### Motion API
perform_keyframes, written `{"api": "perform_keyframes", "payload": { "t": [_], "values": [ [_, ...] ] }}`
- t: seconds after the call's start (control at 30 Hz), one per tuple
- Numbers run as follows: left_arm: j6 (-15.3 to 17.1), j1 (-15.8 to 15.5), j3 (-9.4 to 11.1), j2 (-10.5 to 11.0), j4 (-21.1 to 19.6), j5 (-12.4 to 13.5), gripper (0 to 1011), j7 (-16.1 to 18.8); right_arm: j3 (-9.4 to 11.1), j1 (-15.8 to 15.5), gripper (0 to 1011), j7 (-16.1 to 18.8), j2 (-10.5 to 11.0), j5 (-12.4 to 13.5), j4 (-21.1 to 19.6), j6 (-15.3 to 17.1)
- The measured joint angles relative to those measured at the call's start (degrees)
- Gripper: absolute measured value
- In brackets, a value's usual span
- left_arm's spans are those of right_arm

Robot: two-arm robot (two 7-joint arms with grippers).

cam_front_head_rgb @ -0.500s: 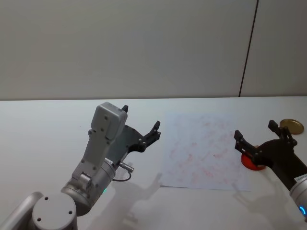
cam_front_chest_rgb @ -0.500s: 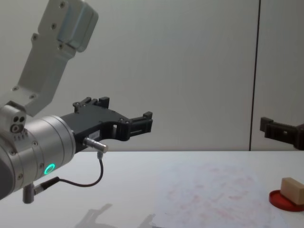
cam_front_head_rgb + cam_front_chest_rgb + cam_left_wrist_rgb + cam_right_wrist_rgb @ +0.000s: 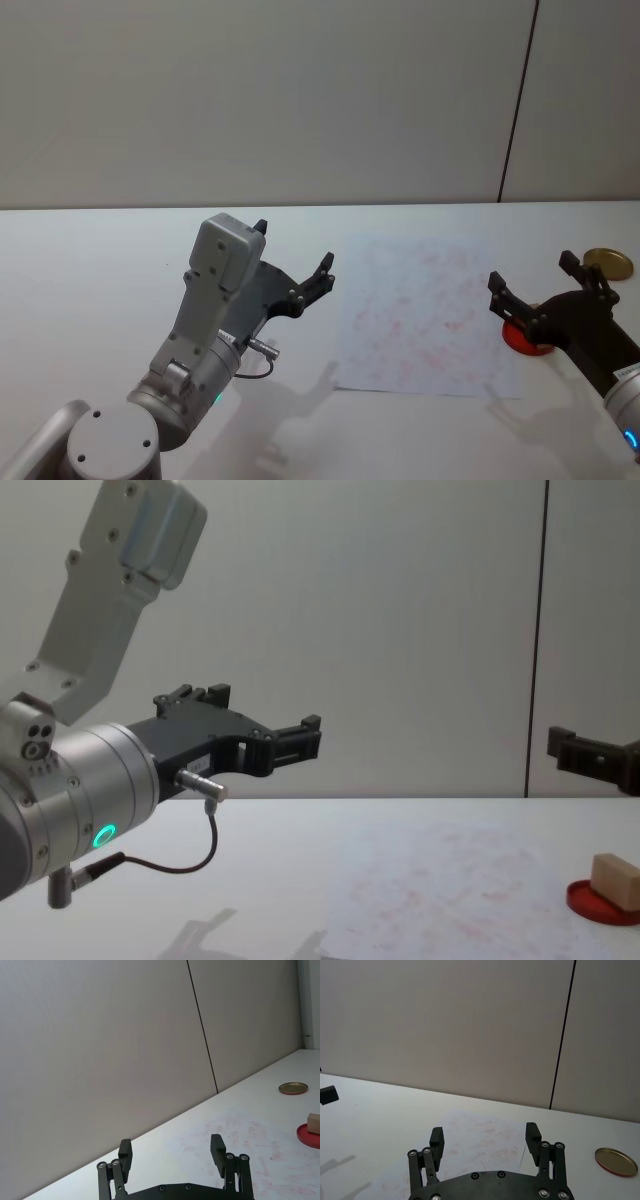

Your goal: Use the one hand to pick up the stamp and affix it onto the A4 paper.

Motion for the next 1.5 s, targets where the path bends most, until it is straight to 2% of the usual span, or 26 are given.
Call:
{"api": "perform_keyframes", "payload": {
  "t": [0.5, 1.07, 1.5],
  "values": [
    [0.0, 0.0, 0.0, 0.0, 0.0, 0.0, 993, 0.0, 0.4, 0.5, 1001, 0.5, 0.1, 0.2, 0.8, 0.3],
    [0.0, 0.0, 0.0, 0.0, 0.0, 0.0, 993, 0.0, 2.2, 2.6, 1001, 3.7, 1.4, 2.2, 5.9, 3.4],
    [0.0, 0.0, 0.0, 0.0, 0.0, 0.0, 993, 0.0, 2.5, 3.7, 1001, 4.1, 1.2, 2.6, 8.8, 6.1]
  ]
}}
